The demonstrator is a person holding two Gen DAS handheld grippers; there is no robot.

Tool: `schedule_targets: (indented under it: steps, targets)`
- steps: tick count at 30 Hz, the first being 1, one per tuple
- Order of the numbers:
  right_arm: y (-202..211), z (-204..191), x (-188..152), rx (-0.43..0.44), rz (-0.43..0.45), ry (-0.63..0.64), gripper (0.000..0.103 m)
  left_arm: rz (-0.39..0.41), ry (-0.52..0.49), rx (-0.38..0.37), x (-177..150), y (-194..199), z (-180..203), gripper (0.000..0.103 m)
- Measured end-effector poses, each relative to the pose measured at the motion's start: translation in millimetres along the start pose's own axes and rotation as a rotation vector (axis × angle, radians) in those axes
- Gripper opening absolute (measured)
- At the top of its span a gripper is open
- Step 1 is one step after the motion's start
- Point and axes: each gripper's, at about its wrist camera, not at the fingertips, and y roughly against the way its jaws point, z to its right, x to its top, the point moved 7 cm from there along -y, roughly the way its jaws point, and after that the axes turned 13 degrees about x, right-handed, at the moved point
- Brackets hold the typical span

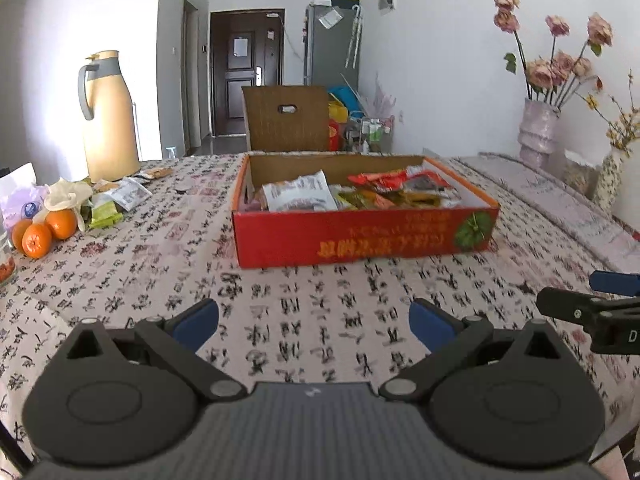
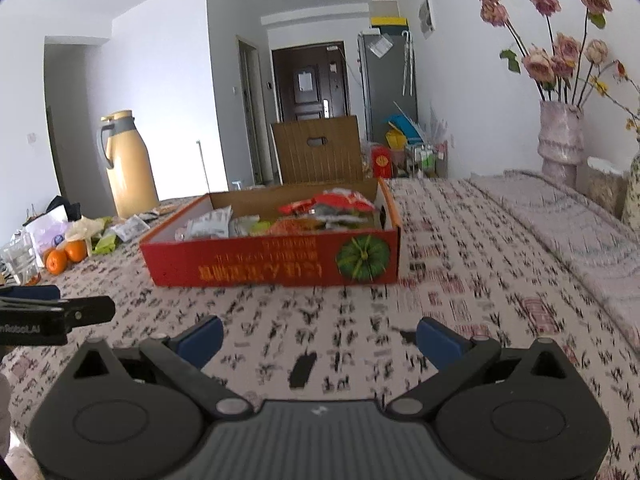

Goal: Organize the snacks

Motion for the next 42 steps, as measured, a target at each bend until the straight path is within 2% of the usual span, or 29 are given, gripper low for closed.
schedule_targets:
  steps: [12, 42]
  targets:
    - [-2, 3, -15, -0.009, -0.04, -0.022, 0.103, -0.023, -0.028, -0.016, -14, 3, 7, 0.103]
    - [-2, 2, -16, -0.008, -0.041, -0.021, 0.103, -0.032, -0.027, -0.018, -19, 3, 6, 0.103]
